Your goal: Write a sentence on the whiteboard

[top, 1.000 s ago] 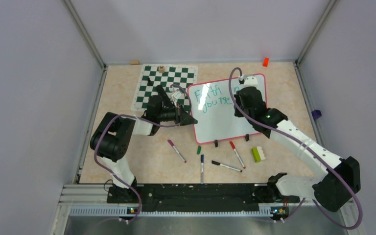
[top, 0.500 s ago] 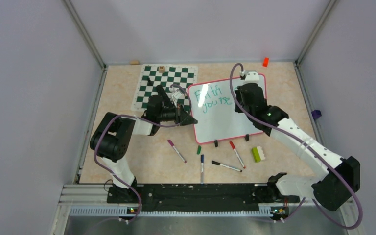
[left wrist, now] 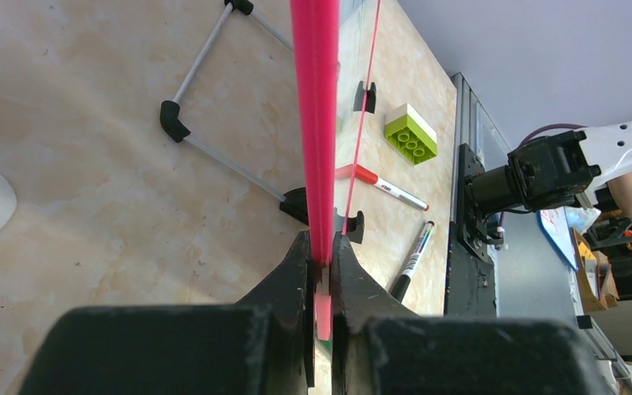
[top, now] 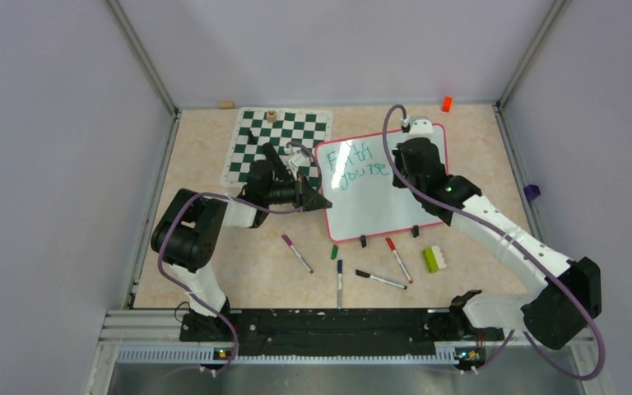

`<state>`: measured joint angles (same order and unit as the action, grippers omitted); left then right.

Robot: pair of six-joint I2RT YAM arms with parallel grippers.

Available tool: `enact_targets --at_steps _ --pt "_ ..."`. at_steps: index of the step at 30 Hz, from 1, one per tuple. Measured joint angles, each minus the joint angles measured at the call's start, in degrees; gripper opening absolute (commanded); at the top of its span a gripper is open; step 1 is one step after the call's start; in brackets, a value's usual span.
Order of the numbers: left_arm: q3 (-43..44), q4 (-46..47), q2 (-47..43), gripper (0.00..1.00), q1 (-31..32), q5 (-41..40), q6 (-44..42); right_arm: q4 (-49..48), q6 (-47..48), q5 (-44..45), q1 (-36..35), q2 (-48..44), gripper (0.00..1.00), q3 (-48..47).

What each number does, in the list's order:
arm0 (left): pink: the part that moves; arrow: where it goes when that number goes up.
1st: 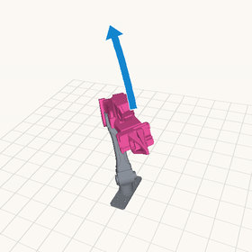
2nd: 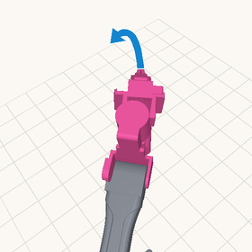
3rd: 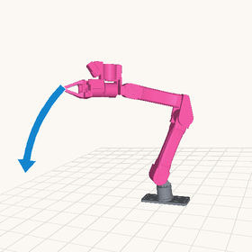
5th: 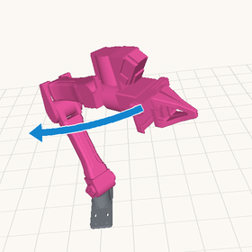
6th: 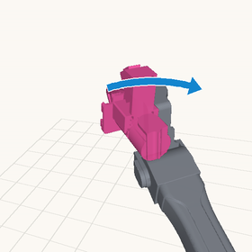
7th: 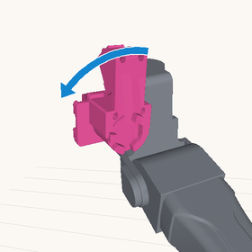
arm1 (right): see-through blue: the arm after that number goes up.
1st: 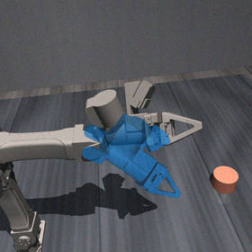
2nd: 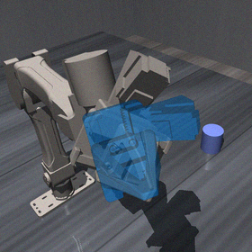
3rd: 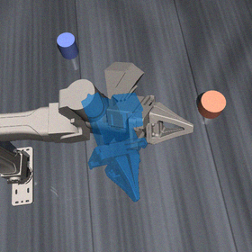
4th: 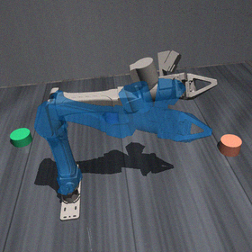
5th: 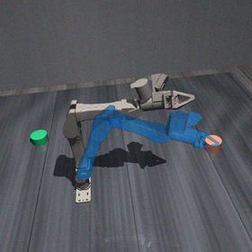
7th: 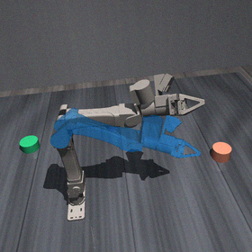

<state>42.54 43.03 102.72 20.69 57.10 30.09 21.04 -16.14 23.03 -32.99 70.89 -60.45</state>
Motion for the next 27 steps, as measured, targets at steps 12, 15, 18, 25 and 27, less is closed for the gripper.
enact_targets --at_steps 12,15,18,25,27 --pt "0.0 0.1 0.0 0.00 0.0 0.1 -0.2 3.1 -1.0 -1.7 0.2 -4.2 0.00 5.4" --pt "0.0 0.0 -0.1 0.00 0.0 0.1 -0.3 4.0 -1.5 -1.9 0.2 -4.7 0.00 6.0" --pt "0.0 0.0 -0.1 0.00 0.0 0.1 -0.3 4.3 -1.6 -1.9 0.2 -4.8 0.00 6.0" --pt "0.0 0.1 -0.1 0.00 0.0 0.1 -0.3 5.5 -1.1 -1.2 0.3 -4.8 0.00 2.8" --pt "0.0 0.0 -0.1 0.00 0.0 0.1 -0.3 5.3 -0.9 -0.9 0.5 -4.8 0.00 1.0"
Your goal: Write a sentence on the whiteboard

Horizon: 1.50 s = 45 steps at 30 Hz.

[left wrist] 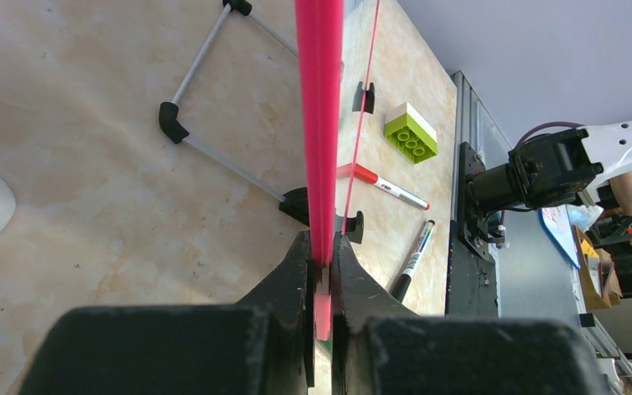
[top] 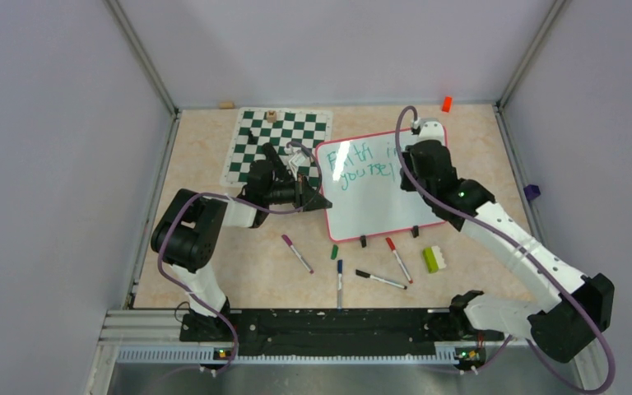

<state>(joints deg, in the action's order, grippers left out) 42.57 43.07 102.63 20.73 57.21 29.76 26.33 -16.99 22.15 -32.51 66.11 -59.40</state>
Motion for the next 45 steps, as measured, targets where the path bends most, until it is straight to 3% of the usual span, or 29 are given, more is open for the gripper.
enact_targets --at_steps 26,45 --pt "0.1 -0.3 0.0 0.00 0.0 0.2 -0.3 -2.9 0.3 0.4 3.9 3.9 0.00 -2.3" --pt "0.4 -1.1 0.0 0.00 0.0 0.2 -0.7 -3.5 0.3 -4.5 4.1 1.8 0.00 1.1"
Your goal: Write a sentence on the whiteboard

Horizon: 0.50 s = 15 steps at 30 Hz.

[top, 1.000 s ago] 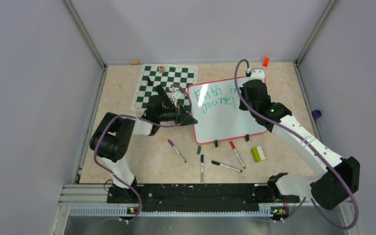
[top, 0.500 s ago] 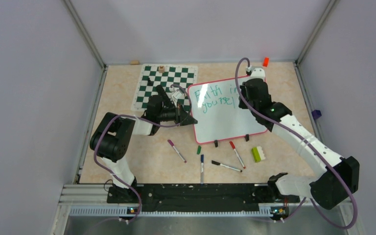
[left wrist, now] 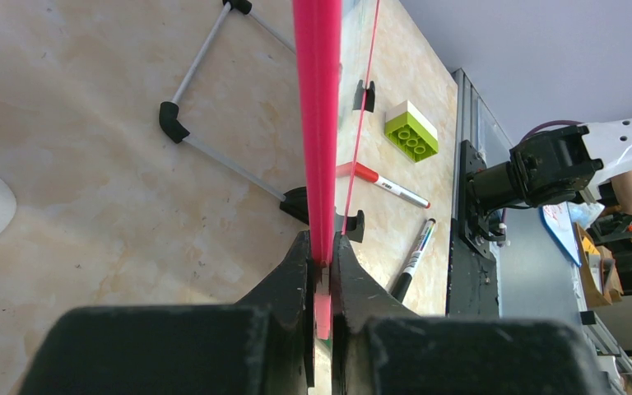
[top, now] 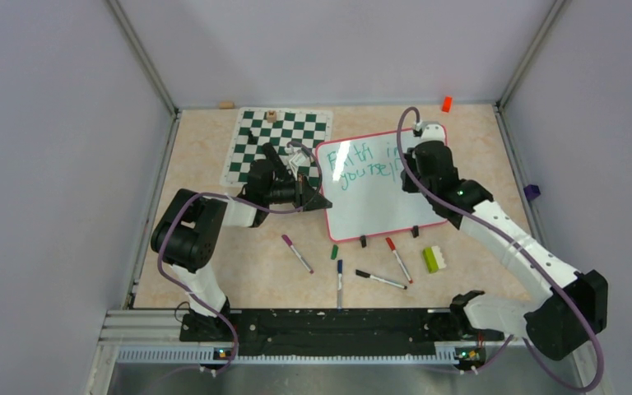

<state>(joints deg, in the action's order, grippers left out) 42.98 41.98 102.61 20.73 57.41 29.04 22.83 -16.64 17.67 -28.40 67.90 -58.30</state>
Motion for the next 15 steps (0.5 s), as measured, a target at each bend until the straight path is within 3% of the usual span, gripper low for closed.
enact_targets --at_steps 15 --pt "0.0 0.0 0.0 0.00 0.0 0.1 -0.3 2.5 -0.4 -1.0 0.1 -2.4 0.00 2.7"
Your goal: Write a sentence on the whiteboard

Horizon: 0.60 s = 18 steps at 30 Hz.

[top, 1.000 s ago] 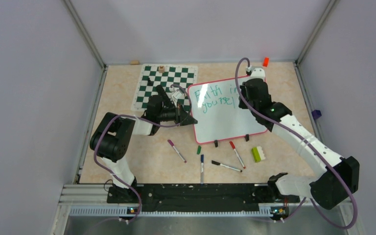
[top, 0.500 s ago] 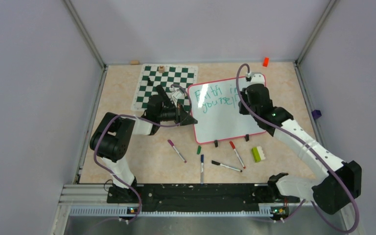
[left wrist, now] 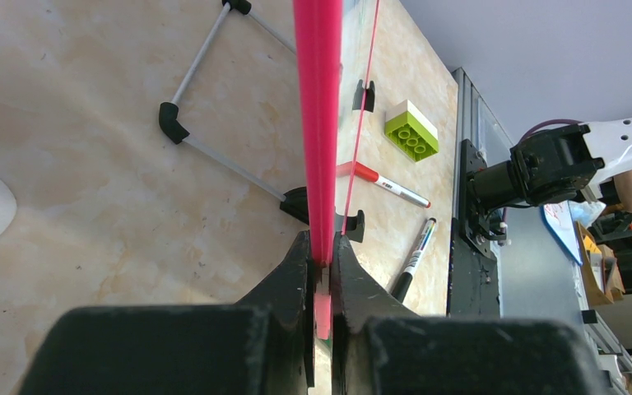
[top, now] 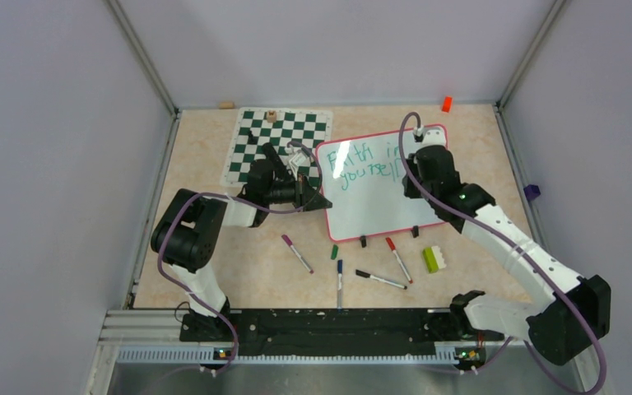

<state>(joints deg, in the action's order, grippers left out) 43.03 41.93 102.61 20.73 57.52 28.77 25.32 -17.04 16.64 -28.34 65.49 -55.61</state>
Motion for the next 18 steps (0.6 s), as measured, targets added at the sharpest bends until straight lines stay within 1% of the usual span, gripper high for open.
enact_targets --at_steps 11,18 --pt "0.0 0.0 0.0 0.00 0.0 0.0 0.0 -0.4 0.3 -0.2 0.0 0.2 0.00 -3.3" --pt "0.0 0.0 0.0 0.00 0.0 0.0 0.0 -0.6 0.5 -0.3 0.0 1.4 0.00 -3.4"
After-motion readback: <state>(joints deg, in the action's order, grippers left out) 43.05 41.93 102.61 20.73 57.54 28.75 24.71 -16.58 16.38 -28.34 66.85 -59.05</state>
